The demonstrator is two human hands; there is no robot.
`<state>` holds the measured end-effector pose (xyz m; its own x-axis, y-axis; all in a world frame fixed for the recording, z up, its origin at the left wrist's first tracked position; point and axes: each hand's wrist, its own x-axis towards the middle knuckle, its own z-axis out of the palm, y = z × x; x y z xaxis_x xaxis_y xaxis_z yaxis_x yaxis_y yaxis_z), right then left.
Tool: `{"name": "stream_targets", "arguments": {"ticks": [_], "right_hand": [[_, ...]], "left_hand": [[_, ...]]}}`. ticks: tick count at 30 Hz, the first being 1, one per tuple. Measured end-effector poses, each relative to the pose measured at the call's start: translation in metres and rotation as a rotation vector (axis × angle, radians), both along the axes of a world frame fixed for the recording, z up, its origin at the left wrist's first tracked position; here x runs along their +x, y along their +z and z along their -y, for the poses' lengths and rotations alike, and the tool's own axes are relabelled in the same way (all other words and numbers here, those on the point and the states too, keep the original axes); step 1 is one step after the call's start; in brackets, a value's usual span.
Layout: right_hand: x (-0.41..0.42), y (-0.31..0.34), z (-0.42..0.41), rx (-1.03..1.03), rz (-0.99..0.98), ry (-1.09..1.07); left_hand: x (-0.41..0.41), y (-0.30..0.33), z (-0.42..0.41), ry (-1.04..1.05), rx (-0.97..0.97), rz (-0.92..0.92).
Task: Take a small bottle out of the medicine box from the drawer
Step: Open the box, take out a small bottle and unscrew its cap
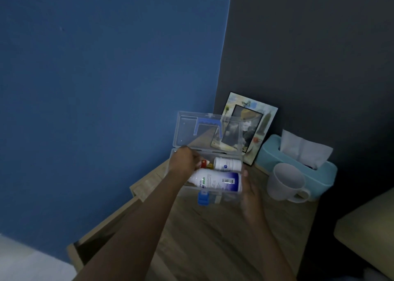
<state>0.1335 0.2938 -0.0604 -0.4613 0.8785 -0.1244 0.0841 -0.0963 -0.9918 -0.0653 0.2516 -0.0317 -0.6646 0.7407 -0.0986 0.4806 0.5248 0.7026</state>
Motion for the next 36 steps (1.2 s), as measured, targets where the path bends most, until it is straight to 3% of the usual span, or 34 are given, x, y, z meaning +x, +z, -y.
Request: {"name": "stream_targets", "arguments": {"ticks": [11, 14, 18, 20, 24, 29, 36], "right_hand": [[0.007, 0.016, 0.004, 0.036, -0.025, 0.001], [0.01, 0.03, 0.013, 0.144, -0.1, -0.068], [0.014, 0.042, 0.037, 0.187, -0.185, -0.067], [0.019, 0.04, 0.054, 0.143, -0.212, -0.048], [0.038, 0.027, 0.086, 0.036, -0.236, -0.047], [0.065, 0.017, 0.105, 0.023, -0.19, -0.062], [0.072, 0.016, 0.11, 0.027, -0.183, -0.064]], "left_hand": [[-0.004, 0.005, 0.017, 0.043, -0.022, -0.026], [0.004, 0.019, 0.031, 0.104, 0.174, -0.008], [0.052, 0.043, 0.057, 0.131, 0.567, 0.4], [0.086, 0.042, 0.07, 0.134, 0.617, 0.628], [0.14, 0.029, 0.1, 0.149, 0.61, 0.841], [0.171, 0.015, 0.115, 0.123, 0.582, 0.963], [0.186, 0.01, 0.123, 0.102, 0.566, 0.891]]}}
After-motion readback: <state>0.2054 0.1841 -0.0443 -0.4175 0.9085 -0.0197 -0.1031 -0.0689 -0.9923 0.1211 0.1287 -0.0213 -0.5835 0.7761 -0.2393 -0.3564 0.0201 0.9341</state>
